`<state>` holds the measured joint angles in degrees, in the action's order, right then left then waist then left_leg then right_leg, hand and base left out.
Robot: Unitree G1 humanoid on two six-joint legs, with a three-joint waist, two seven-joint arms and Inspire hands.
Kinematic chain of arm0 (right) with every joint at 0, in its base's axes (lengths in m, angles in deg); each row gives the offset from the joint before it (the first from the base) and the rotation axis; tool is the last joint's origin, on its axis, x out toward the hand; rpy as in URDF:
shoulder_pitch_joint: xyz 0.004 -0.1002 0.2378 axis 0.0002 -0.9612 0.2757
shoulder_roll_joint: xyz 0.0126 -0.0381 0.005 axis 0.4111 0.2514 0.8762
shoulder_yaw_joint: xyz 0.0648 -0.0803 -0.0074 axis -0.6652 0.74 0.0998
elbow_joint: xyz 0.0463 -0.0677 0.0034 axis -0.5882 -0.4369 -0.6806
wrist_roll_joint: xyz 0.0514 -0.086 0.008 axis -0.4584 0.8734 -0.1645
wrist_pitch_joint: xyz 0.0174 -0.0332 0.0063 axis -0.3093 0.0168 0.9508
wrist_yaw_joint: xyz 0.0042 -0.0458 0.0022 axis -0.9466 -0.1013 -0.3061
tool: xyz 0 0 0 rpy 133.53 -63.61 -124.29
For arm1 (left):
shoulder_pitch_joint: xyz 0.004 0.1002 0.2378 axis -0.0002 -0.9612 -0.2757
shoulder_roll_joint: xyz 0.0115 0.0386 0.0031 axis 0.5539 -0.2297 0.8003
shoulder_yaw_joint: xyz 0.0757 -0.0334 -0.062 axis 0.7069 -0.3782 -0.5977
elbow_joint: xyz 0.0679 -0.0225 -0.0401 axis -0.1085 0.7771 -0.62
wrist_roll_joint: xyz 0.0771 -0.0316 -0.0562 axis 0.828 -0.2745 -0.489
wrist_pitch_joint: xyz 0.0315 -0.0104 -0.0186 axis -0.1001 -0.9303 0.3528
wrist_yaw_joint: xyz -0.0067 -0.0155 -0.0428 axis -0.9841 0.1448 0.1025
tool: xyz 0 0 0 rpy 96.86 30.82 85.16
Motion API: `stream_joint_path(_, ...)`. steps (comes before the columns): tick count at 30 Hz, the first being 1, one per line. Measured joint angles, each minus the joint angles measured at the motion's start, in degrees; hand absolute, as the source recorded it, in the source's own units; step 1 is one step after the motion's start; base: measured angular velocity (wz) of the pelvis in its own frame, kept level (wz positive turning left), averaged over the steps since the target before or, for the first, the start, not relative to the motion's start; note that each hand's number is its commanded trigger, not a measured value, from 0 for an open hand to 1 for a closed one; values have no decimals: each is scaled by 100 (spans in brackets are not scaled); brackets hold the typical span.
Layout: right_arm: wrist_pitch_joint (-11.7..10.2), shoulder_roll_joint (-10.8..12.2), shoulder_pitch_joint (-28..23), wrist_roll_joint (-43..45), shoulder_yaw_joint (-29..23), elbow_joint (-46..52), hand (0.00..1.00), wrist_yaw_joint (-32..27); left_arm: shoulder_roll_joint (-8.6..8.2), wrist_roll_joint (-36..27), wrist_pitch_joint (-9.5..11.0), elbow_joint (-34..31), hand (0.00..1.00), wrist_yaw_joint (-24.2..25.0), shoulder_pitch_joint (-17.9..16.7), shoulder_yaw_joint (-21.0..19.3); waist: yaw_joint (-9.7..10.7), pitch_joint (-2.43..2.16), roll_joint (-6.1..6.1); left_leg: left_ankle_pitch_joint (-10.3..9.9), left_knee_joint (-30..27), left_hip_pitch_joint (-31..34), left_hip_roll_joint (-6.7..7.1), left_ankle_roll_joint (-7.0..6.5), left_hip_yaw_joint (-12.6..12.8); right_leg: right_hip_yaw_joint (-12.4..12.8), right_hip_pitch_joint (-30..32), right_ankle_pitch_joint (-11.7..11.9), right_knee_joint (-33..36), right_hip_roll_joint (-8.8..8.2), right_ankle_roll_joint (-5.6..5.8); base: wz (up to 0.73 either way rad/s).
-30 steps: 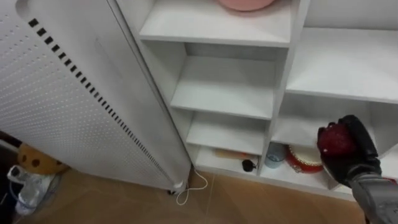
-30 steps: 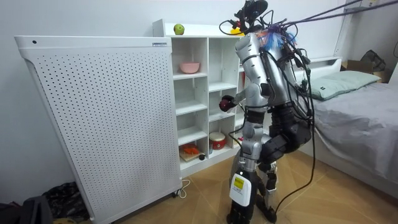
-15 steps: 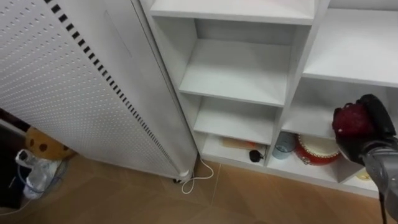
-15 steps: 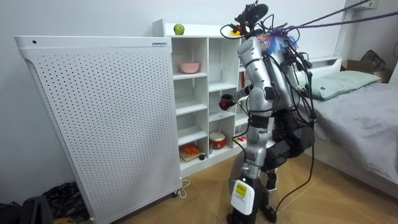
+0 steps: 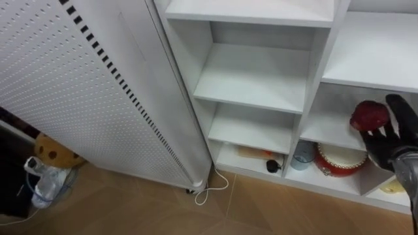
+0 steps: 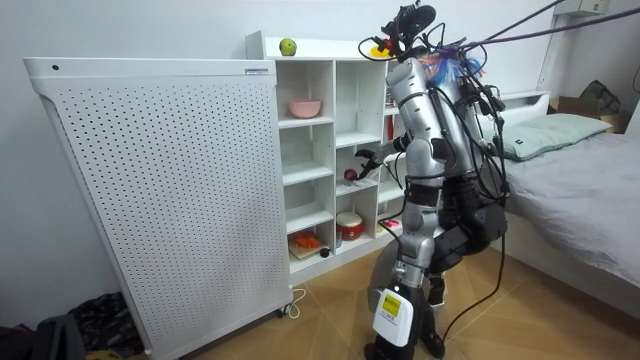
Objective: Arrange fruit in the closet
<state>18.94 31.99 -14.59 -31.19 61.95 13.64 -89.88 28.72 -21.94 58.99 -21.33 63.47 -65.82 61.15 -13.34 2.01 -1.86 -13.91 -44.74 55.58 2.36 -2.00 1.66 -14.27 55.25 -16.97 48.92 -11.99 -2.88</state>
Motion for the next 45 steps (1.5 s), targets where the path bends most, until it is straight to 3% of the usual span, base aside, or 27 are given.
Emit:
stream_joint_path(4,-230,-1,75,-2,-213,5,0,-191,2,2,16,0,0,-94,-104,-2,0,-14,-68,-2,-2,0,-3,-2,3,-3,1,-3,3,-7,-4,0)
stream_joint_path(14,-453,-5,81,-10,-453,7,0,-268,3,-4,235,5,0,-95,-128,-10,-11,-15,-83,-19,3,1,-76,2,88,40,42,4,1,26,-26,-3)
stream_joint_path(22,-441,-7,62,-131,-546,-5,0,-296,0,1,337,195,0,40,-124,-19,6,-11,-100,-37,12,-141,-80,1,121,77,-81,8,-10,48,-30,-2)
stream_joint_path(26,-389,-5,11,-122,-543,-210,0,-77,-3,-2,328,236,0,207,-123,-42,-19,4,-142,-82,59,-439,-162,-3,165,130,-365,-9,-88,114,1,-6)
stream_joint_path(31,-77,6,-804,-106,-515,-721,0,688,-12,6,331,328,0,401,-90,-248,-99,31,-122,-159,337,-1227,-166,1,293,145,-1095,-112,-251,121,55,0)
stream_joint_path(34,-36,46,-1219,37,-516,-1020,0,1007,-23,27,310,564,0,492,-3,-442,-93,44,-106,-145,550,-1602,-167,27,264,88,-1482,-102,-459,115,65,0)
stream_joint_path(37,62,157,-1933,413,-508,-1454,0,1442,-5,26,250,663,0,582,-32,-647,68,38,-98,-94,942,-2162,-194,76,136,-92,-2151,-35,-959,217,102,10)
stream_joint_path(38,73,230,-2241,599,-362,-1604,0,1588,5,39,213,677,0,581,-12,-727,118,35,-24,-64,1117,-2362,-206,89,132,-135,-2357,-3,-1136,246,94,0)
stream_joint_path(43,116,775,-3621,1458,210,-1868,0,1917,-4,392,293,662,0,552,-9,-1012,403,-54,101,20,1756,-3201,-297,157,68,-273,-3303,175,-2006,516,126,-4)
stream_joint_path(45,157,1002,-4243,1824,364,-2017,0,2067,-46,468,374,655,0,537,-12,-1195,640,-96,145,41,2062,-3661,-295,176,46,-322,-3784,213,-2376,559,164,4)
